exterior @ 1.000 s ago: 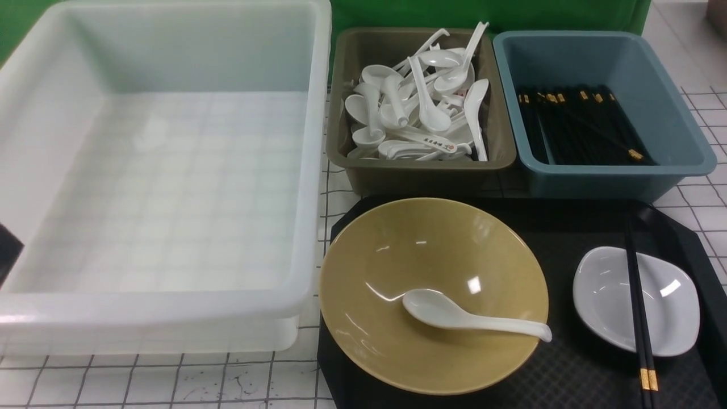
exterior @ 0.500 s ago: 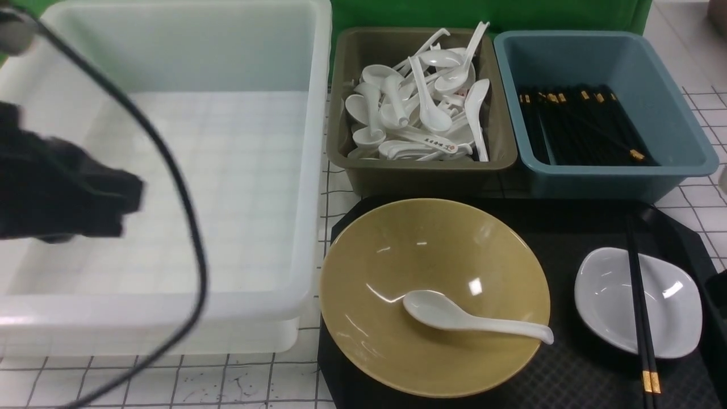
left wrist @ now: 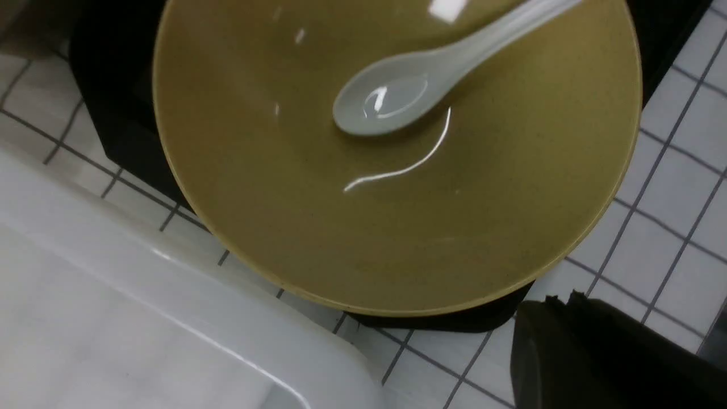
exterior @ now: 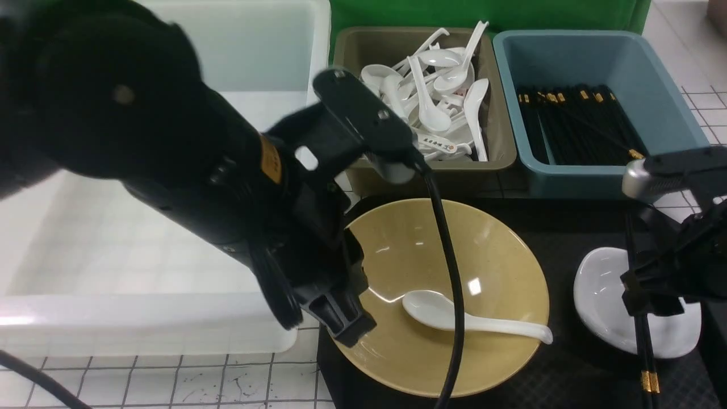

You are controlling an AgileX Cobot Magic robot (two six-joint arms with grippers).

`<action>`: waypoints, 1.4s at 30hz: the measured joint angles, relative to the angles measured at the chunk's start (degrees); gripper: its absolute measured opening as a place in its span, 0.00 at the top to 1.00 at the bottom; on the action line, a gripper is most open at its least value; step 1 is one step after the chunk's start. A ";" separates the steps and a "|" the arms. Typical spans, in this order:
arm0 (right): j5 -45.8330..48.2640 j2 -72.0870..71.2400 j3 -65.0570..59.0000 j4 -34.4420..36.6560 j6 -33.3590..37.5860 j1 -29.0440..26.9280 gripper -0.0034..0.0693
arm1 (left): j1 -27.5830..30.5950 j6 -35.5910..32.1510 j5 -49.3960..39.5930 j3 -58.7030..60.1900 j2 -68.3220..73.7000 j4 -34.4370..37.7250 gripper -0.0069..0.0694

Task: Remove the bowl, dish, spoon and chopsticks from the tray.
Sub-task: Use the right arm to grab the chopsticks

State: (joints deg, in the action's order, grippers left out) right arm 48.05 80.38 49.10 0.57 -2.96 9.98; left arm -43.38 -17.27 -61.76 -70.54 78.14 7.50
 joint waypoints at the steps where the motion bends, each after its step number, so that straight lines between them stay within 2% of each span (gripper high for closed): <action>1: -0.26 1.71 0.00 0.00 -0.27 -0.45 0.18 | -0.04 0.00 0.00 0.00 0.18 -0.18 0.93; 9: -3.89 9.44 0.00 0.96 -2.04 -1.83 0.16 | -0.04 0.00 0.00 0.00 0.23 -0.56 0.93; 14: -5.00 9.90 0.05 2.69 -2.04 -1.83 0.25 | -0.04 0.00 0.18 0.00 0.23 -0.61 0.93; 20: -4.95 9.90 0.10 2.81 -2.88 -1.83 0.52 | -0.04 0.00 0.18 0.00 0.23 -0.61 0.93; 21: -4.95 9.90 0.10 2.81 -2.88 -1.83 0.61 | -0.04 0.00 0.18 0.00 0.23 -0.66 0.93; 24: -4.95 9.90 0.17 2.86 -2.88 -1.83 0.72 | -0.04 0.00 0.02 0.00 0.23 -0.66 0.93; 32: -2.85 9.90 0.28 2.86 -2.77 -1.83 0.73 | -0.04 0.00 0.02 0.00 0.23 -0.66 0.93; 36: 0.42 8.53 0.30 2.86 -0.40 -1.83 0.73 | -0.04 0.00 -0.04 0.00 0.23 -0.66 0.93; 42: 4.70 -1.91 1.53 2.77 2.96 -1.83 0.73 | -0.04 0.85 1.27 0.00 0.36 -0.66 0.93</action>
State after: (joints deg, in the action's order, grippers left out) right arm 52.75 78.47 50.64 3.34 0.00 8.16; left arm -43.42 -16.41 -60.49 -70.54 78.50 6.84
